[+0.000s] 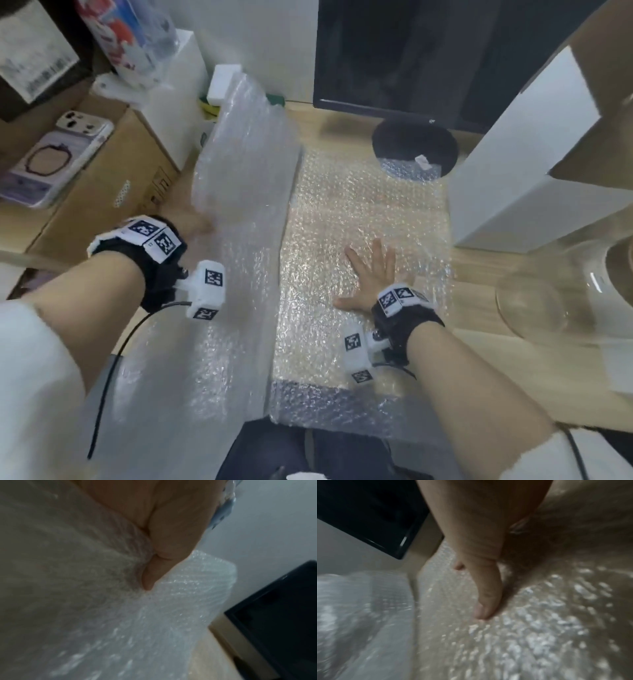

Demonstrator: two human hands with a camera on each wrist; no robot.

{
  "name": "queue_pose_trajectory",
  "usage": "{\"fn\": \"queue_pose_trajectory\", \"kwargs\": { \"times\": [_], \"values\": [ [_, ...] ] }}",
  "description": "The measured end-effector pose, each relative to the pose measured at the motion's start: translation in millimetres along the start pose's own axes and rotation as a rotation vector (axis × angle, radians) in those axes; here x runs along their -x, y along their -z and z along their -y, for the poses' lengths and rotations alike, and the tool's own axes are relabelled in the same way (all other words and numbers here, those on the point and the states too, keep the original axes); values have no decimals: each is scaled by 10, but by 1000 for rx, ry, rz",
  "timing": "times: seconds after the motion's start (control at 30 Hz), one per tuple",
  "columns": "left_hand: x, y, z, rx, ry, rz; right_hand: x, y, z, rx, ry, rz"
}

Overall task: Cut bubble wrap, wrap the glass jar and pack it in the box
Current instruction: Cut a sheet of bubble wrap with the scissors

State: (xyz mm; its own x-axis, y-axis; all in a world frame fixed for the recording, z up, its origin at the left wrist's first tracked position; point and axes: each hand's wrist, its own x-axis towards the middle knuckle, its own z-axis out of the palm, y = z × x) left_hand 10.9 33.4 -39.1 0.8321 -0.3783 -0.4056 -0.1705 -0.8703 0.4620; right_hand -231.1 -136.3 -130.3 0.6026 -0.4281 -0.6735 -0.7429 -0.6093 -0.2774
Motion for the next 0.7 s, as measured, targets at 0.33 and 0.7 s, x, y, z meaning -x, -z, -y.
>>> {"fn": "queue_pose_trajectory", "kwargs": {
  "times": [0.33,0.7],
  "values": [
    [-212,-255,382,-87,29,-32,-25,168,433,-226,-170,-155],
    [-250,-318,303,7,56,333,-387,-60,1268,-205,81,104]
  ]
}}
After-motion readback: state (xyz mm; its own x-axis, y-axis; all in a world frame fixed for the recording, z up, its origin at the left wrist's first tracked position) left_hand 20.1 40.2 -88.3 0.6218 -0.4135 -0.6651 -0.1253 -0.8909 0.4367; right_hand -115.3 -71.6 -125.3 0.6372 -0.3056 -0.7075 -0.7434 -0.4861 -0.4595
